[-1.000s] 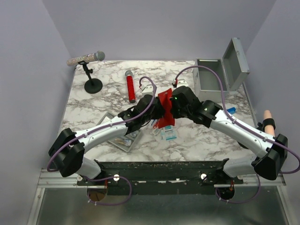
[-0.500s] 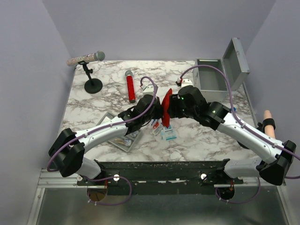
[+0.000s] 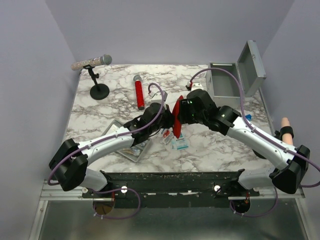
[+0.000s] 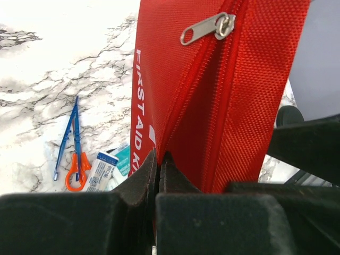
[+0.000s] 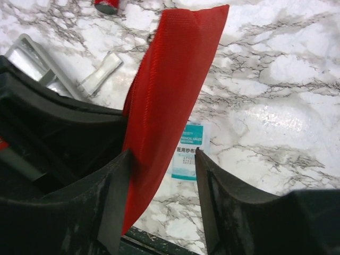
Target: Organize the medicine kit
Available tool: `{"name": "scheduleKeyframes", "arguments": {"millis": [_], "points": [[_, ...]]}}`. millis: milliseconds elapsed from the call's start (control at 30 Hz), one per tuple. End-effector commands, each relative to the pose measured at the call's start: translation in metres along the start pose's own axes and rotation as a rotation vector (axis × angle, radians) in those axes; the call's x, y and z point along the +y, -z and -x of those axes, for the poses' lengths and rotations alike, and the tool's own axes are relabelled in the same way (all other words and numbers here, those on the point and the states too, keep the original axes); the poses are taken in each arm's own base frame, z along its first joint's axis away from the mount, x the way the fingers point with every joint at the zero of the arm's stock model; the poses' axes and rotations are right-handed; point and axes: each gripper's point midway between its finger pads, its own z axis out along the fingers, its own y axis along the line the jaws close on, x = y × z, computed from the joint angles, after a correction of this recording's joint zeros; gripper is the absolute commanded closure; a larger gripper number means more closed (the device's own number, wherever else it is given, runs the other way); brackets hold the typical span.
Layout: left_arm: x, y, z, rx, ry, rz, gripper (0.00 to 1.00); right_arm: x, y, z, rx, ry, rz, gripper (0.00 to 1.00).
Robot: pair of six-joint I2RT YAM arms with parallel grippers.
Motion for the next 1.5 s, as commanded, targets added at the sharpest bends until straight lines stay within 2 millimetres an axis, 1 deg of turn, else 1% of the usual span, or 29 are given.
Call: {"name": "scheduleKeyframes", "arguments": {"millis": [0,100,233,333,433,500,633,700,767,800,833,900,967,1033,1133,1200,1267,1300,1367,1467], "points": [[-0.016,0.009,0.008,-0.027,0.023,-0.074,1.00,-0.001,-0.010,0.000,0.015,-0.034,0.002,0.44],[-0.017,0.011,0.009,-0.030,0.023,-0.078,1.00,-0.004,-0.011,-0.002,0.014,-0.037,-0.003,0.55],[-0.016,0.012,0.008,-0.031,0.023,-0.083,1.00,-0.012,-0.011,-0.003,0.017,-0.024,-0.025,0.79],[-0.012,0.011,0.007,-0.028,0.026,-0.066,1.00,-0.024,-0.003,0.002,0.004,0.017,-0.075,0.99],[-0.008,0.009,0.008,-0.028,0.037,-0.042,0.99,-0.038,0.010,0.008,0.015,0.107,-0.136,0.99],[-0.006,0.006,0.012,-0.031,0.039,-0.028,0.90,-0.049,0.016,0.011,0.036,0.157,-0.195,0.99],[-0.008,0.007,0.027,-0.059,0.045,-0.023,0.82,-0.078,0.023,0.008,0.078,0.234,-0.350,0.99],[-0.011,0.010,0.034,-0.076,0.048,-0.033,0.79,-0.085,0.025,0.004,0.094,0.252,-0.383,0.99],[-0.014,0.010,0.038,-0.082,0.050,-0.042,0.75,-0.087,0.025,0.001,0.093,0.256,-0.383,0.99],[-0.016,0.010,0.040,-0.084,0.049,-0.050,0.71,-0.086,0.025,0.002,0.087,0.258,-0.377,0.99],[-0.019,0.010,0.042,-0.084,0.054,-0.058,0.65,-0.086,0.026,0.002,0.083,0.258,-0.375,0.99],[-0.025,0.009,0.042,-0.074,0.058,-0.082,0.45,-0.088,0.027,0.002,0.089,0.264,-0.382,0.99],[-0.032,0.008,0.042,-0.057,0.066,-0.105,0.31,-0.088,0.028,0.002,0.093,0.266,-0.383,0.99],[-0.037,0.007,0.042,-0.041,0.079,-0.123,0.25,-0.088,0.029,0.003,0.095,0.269,-0.387,0.99],[-0.039,0.009,0.042,-0.035,0.087,-0.120,0.21,-0.091,0.032,0.004,0.098,0.276,-0.401,0.99],[-0.031,0.011,0.041,-0.046,0.097,-0.094,0.18,-0.092,0.033,0.003,0.099,0.285,-0.405,0.99],[-0.015,0.013,0.037,-0.064,0.112,-0.041,0.13,-0.096,0.033,0.000,0.107,0.290,-0.418,0.99],[-0.005,0.014,0.029,-0.064,0.119,-0.009,0.10,-0.097,0.032,-0.002,0.109,0.292,-0.423,0.99],[0.020,0.017,0.018,-0.073,0.148,0.071,0.01,-0.102,0.031,-0.009,0.120,0.285,-0.446,0.99],[0.055,0.022,-0.005,-0.006,0.120,0.215,0.01,-0.107,0.028,-0.019,0.139,0.270,-0.471,0.99]]}}
